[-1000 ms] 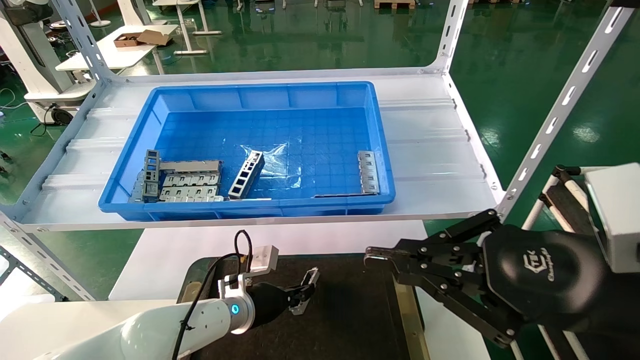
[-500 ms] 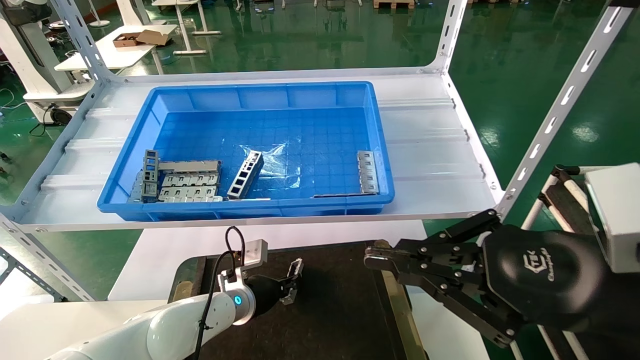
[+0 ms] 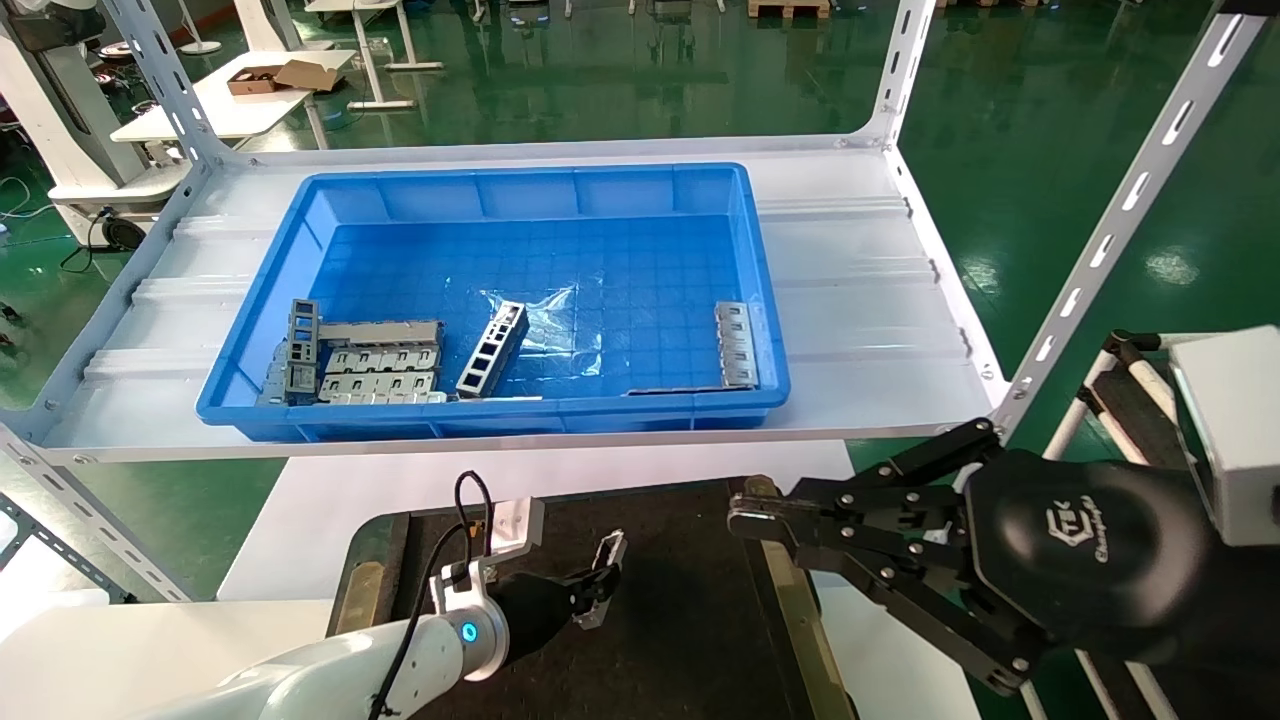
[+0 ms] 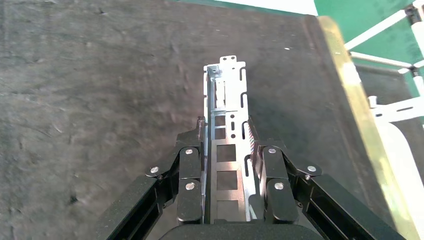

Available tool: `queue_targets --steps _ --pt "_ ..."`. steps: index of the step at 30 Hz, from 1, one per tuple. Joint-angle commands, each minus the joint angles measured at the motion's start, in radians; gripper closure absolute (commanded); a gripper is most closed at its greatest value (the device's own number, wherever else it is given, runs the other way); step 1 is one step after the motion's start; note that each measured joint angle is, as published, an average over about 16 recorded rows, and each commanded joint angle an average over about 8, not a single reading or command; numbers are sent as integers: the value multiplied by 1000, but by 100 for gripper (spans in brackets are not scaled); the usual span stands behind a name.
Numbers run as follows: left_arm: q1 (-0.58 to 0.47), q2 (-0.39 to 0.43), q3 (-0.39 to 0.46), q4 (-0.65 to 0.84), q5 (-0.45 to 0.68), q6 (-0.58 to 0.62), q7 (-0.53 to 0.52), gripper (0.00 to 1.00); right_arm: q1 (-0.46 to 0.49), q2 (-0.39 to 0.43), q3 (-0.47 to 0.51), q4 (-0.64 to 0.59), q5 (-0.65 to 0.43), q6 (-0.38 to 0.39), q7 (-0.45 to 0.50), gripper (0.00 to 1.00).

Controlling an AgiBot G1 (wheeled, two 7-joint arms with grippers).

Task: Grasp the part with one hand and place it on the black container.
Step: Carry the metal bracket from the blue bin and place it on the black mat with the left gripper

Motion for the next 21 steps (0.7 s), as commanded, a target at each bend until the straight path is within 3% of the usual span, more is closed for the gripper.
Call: queue_targets --steps 1,9,21 --pt "3 -20 10 -42 6 -21 -9 100 0 0 0 0 0 0 0 100" --pt "13 -22 36 -60 6 -92 -18 100 0 0 0 0 0 0 0 100" --pt "34 33 65 40 -46 -146 -21 100 0 0 0 0 0 0 0 100"
